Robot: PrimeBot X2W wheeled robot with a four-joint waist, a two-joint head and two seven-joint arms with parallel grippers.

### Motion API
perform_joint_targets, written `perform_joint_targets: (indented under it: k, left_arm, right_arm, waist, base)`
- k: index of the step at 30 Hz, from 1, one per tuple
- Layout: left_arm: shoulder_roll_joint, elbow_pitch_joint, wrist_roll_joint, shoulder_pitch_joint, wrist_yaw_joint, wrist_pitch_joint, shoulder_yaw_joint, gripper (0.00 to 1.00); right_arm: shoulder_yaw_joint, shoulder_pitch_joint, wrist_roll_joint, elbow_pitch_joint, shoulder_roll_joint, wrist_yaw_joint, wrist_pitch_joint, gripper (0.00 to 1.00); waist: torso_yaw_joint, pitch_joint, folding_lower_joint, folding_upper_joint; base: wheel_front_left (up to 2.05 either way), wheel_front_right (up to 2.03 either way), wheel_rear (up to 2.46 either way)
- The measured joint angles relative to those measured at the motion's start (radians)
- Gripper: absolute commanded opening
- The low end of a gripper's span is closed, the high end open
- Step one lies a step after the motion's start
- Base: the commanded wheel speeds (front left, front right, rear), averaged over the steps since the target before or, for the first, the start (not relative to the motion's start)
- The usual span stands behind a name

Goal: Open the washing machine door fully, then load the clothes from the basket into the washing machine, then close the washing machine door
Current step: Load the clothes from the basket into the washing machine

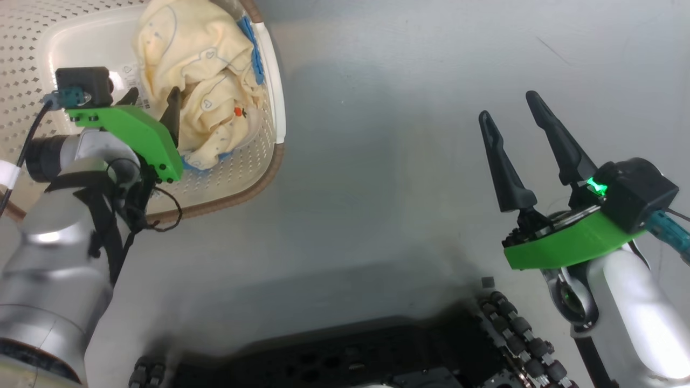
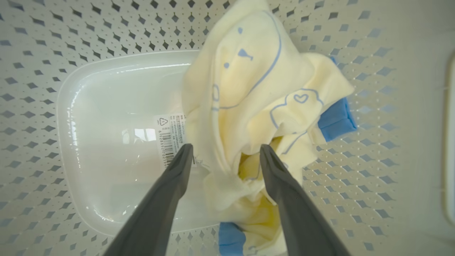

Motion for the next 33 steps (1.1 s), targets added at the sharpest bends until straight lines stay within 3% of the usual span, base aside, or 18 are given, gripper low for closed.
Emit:
perform_joint_targets:
  k: [9,11,12,13,14,15,33]
  left_arm:
    - [-0.008,0.044,-0.057,-0.034,0.0,0.013,-0.032,1.0]
    - [-0.011,0.058,-0.06,-0.037,0.0,0.013,-0.04,0.44]
    - [-0.013,0.061,-0.067,-0.038,0.0,0.014,-0.044,0.32]
    - [-0.016,0.065,-0.071,-0.04,0.0,0.014,-0.049,0.09]
    - [-0.018,0.066,-0.073,-0.042,0.0,0.013,-0.056,0.09]
    - [-0.019,0.065,-0.078,-0.043,0.0,0.005,-0.056,0.0]
    - [0.005,-0.045,-0.153,0.028,0.0,-0.191,-0.121,0.0]
  right_arm:
    - [0.009,-0.007,0.0,-0.004,0.002,0.0,0.0,1.0]
    - [0.011,-0.01,0.0,-0.004,0.004,0.0,0.0,1.0]
    - [0.012,-0.011,0.0,-0.004,0.005,0.0,0.0,1.0]
    - [0.012,-0.011,0.0,-0.004,0.006,0.0,0.0,1.0]
    - [0.012,-0.011,0.0,-0.004,0.007,0.0,0.0,1.0]
    - [0.011,-0.011,0.0,-0.004,0.008,0.0,0.0,1.0]
    - [-0.016,-0.012,0.002,0.022,0.006,0.0,0.0,1.0]
  waist:
    - [-0.03,0.014,0.0,0.0]
    - [-0.034,0.017,0.0,0.0]
    - [-0.036,0.017,0.0,0.0]
    - [-0.037,0.016,0.0,0.0]
    - [-0.037,0.015,0.0,0.0]
    - [-0.037,0.013,0.0,0.0]
    - [-0.002,-0.121,-0.0001,0.0]
  base:
    - [0.0,0.0,0.0]
    - [0.0,0.0,0.0]
    - [0.0,0.0,0.0]
    - [0.0,0.0,0.0]
    - [0.0,0.0,0.0]
    - [0.0,0.0,0.0]
    - [0.0,0.0,0.0]
